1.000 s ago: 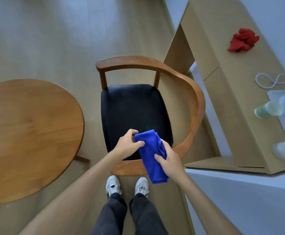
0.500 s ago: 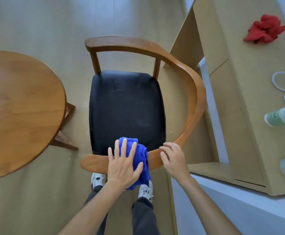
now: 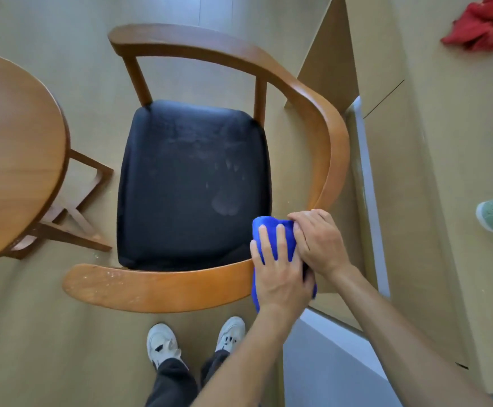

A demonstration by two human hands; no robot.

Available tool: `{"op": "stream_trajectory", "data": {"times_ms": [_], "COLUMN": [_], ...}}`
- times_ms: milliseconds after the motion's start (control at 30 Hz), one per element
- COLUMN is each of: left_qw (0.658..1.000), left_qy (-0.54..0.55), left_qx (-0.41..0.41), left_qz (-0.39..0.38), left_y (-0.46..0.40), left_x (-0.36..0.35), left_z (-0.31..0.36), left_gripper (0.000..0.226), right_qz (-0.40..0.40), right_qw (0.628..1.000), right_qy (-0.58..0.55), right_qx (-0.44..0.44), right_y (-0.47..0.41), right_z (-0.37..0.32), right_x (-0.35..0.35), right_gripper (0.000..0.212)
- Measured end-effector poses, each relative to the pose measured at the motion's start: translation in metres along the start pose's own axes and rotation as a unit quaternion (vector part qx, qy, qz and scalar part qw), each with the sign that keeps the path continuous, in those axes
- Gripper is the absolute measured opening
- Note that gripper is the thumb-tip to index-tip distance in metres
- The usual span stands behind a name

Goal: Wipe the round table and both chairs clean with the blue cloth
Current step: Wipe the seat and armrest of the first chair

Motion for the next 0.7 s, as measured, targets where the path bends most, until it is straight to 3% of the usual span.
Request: {"op": "stream_trajectory", "data": {"times_ms": [100, 200, 367, 533, 700], "left_qw": [0.999, 0.997, 0.991, 0.994, 0.993], "left_qy": [-0.050, -0.043, -0.024, -0.056, -0.021], "left_qx": [-0.001, -0.058, -0.105, -0.031, 0.003], "left_qz": [0.014, 0.034, 0.082, 0.084, 0.118], "left_y": [-0.010, 0.007, 0.067, 0.087, 0.070], "left_x": [-0.008, -0.005, 0.010, 0.035, 0.033], "left_z": [0.008, -0.023, -0.124, -0.233, -0.175], "left_gripper": [0.050, 0.045, 0.035, 0.042, 0.039], "right_qz": [-0.007, -0.022, -0.100, -0.096, -0.093], "right_qw": [0.997, 0.987, 0.975, 0.978, 0.975], "right_qy": [0.042, 0.119, 0.187, 0.183, 0.199], "right_qx": [0.065, 0.110, 0.060, 0.030, 0.036], "right_y": [-0.005, 0.000, 0.009, 0.010, 0.008], "right_z": [0.011, 0.013, 0.009, 0.007, 0.002], "right_x": [0.000, -0.010, -0.038, -0.043, -0.041], "right_gripper": [0.030, 0.029, 0.036, 0.038, 0.039]}}
Point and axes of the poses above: each hand's wrist, its own y-axis away from the middle knuckle, its own x-axis out of the back of the hand, z = x × y, the point moved 5 cm from there along -y, towards the middle knuckle, and after that the axes turned 7 degrees about -y, right-handed, at the moved point
